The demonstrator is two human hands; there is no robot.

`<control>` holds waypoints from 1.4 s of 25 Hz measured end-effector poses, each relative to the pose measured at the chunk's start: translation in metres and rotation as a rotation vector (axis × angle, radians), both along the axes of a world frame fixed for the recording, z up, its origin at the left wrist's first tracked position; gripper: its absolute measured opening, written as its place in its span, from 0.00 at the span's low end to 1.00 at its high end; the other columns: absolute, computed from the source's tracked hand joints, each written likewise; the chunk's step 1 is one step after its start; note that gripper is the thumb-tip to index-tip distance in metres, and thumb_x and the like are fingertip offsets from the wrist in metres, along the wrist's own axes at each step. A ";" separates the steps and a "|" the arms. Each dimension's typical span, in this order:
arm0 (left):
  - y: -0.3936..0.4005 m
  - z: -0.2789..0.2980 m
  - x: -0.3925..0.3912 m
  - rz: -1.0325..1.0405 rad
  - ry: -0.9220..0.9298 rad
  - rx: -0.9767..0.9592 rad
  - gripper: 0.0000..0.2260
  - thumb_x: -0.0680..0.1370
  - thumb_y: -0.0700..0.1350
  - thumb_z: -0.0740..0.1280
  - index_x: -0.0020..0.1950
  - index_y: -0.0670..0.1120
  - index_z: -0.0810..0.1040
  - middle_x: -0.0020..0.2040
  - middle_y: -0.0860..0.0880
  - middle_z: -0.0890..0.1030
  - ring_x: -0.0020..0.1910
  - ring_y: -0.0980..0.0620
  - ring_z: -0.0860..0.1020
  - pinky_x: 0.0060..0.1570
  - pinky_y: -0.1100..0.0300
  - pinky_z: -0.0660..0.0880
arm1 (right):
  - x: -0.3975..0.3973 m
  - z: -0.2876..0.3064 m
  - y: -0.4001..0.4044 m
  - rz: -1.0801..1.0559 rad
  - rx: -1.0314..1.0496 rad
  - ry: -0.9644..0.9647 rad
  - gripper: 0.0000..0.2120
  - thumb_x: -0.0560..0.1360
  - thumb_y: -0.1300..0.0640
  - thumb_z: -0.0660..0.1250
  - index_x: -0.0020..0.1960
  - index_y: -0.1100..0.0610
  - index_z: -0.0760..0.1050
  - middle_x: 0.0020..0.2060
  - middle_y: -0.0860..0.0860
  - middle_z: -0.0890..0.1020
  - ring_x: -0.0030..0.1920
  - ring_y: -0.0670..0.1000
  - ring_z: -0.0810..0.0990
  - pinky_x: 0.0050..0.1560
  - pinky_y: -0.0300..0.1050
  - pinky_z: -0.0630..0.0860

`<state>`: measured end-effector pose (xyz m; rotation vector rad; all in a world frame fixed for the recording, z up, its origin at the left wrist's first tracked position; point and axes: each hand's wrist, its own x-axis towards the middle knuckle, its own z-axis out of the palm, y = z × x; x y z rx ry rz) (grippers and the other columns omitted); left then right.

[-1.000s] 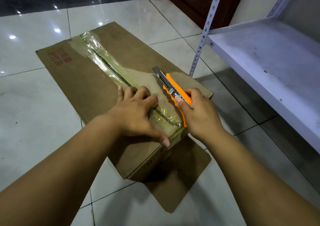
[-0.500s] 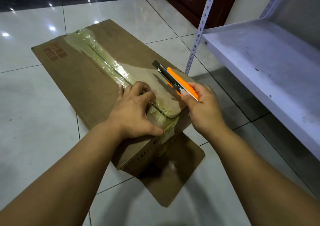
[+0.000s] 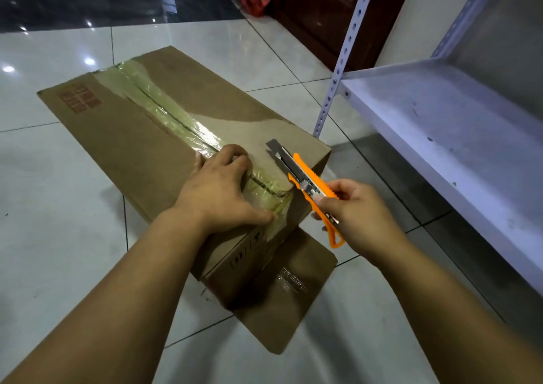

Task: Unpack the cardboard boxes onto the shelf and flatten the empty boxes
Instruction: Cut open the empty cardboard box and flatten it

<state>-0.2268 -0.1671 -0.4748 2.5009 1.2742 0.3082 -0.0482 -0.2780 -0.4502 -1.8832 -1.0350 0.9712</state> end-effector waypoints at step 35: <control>0.020 -0.004 -0.024 -0.081 -0.097 -0.099 0.27 0.66 0.71 0.55 0.50 0.53 0.77 0.73 0.55 0.66 0.71 0.52 0.63 0.69 0.54 0.61 | 0.002 0.015 -0.002 0.169 -0.064 -0.186 0.06 0.75 0.43 0.65 0.46 0.44 0.75 0.38 0.48 0.81 0.33 0.45 0.81 0.30 0.39 0.79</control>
